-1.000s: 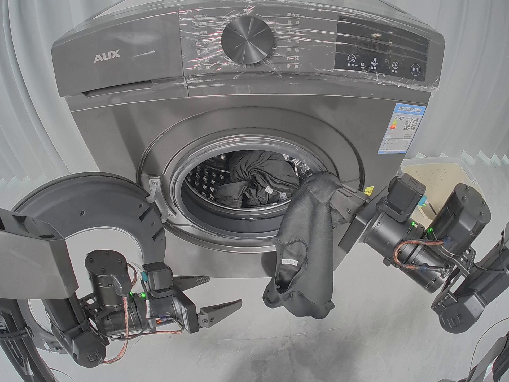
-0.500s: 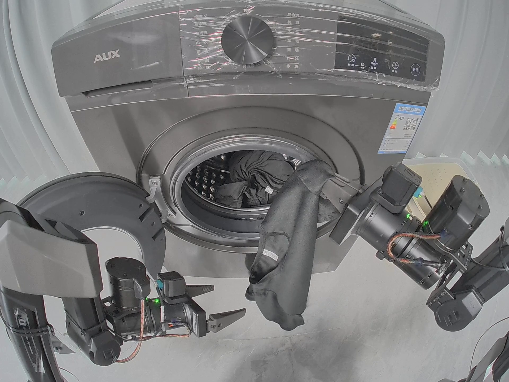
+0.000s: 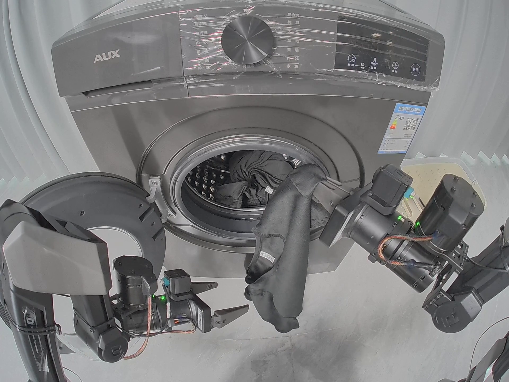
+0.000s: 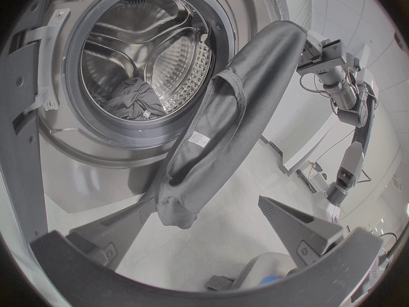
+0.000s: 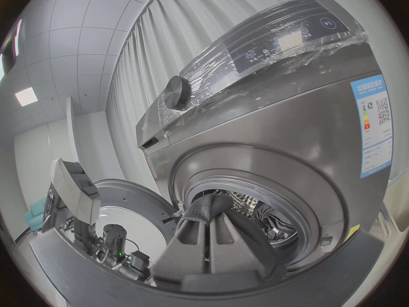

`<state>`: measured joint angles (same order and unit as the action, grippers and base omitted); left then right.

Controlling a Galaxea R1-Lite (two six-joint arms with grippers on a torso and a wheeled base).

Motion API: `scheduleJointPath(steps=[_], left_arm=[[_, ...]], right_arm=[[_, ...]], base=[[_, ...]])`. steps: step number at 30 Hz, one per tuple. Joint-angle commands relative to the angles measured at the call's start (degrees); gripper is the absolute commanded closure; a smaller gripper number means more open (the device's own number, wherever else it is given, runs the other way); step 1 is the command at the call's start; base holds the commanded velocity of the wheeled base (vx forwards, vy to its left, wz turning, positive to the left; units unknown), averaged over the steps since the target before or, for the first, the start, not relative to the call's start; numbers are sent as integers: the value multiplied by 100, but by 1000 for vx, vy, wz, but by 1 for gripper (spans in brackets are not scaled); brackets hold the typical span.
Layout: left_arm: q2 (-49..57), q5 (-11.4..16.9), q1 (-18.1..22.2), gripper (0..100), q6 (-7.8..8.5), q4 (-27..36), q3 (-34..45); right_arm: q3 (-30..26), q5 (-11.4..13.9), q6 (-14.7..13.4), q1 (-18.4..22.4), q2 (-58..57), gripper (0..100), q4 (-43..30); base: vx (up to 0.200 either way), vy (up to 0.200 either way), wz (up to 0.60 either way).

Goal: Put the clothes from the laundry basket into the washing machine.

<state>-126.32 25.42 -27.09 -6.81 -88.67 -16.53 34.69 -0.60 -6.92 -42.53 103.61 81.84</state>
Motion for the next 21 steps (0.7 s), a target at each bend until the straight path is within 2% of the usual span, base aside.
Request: scheduleJointPath(steps=[1,6,21], left_arm=[[-235,-10,11,0,13,-1,-228],[-552,-28,19,0,40,-1,-588],[-1176,-81,177,0,75,-10,-1283]], right_arm=[[187,-2,-2,-97,-25,100,-71],[336,-19,-2,-159,-25,100,-89],[310,-37,-2,-308,-34,100,-27]], base=[[0,0,0],[0,0,0],[0,0,0]])
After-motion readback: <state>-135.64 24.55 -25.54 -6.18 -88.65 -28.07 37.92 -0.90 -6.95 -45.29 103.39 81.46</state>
